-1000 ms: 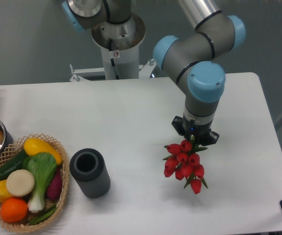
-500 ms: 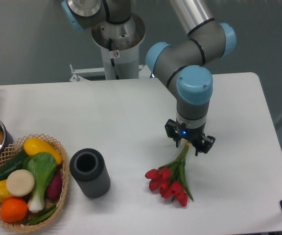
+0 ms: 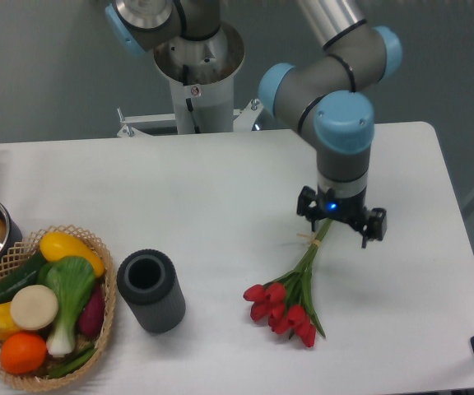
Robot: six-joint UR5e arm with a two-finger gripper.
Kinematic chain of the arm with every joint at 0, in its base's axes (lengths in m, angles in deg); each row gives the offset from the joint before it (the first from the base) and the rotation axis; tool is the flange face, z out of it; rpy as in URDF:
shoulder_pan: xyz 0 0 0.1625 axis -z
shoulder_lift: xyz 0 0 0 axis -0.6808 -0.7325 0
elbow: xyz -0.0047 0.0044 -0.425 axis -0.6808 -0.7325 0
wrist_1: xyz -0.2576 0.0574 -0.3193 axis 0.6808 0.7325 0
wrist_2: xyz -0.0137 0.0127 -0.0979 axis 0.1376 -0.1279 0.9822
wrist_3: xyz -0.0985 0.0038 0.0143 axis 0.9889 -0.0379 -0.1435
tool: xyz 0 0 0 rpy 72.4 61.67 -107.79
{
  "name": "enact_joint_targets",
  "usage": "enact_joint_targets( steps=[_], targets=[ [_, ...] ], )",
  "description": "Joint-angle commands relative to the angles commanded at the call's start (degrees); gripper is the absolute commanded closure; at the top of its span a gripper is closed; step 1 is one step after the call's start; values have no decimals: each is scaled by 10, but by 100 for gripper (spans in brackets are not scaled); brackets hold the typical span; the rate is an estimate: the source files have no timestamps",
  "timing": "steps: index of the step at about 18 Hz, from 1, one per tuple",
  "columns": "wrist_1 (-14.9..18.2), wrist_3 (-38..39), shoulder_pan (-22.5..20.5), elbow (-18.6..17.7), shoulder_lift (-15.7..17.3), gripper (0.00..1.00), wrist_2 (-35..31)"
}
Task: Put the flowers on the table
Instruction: 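Open the gripper to release the tulips and lift it away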
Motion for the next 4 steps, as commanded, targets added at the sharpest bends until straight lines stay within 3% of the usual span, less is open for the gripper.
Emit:
enact_joint_targets(
  steps=[4],
  targets=[
    [4, -59, -28, 1, 6, 0, -2]
  ],
)
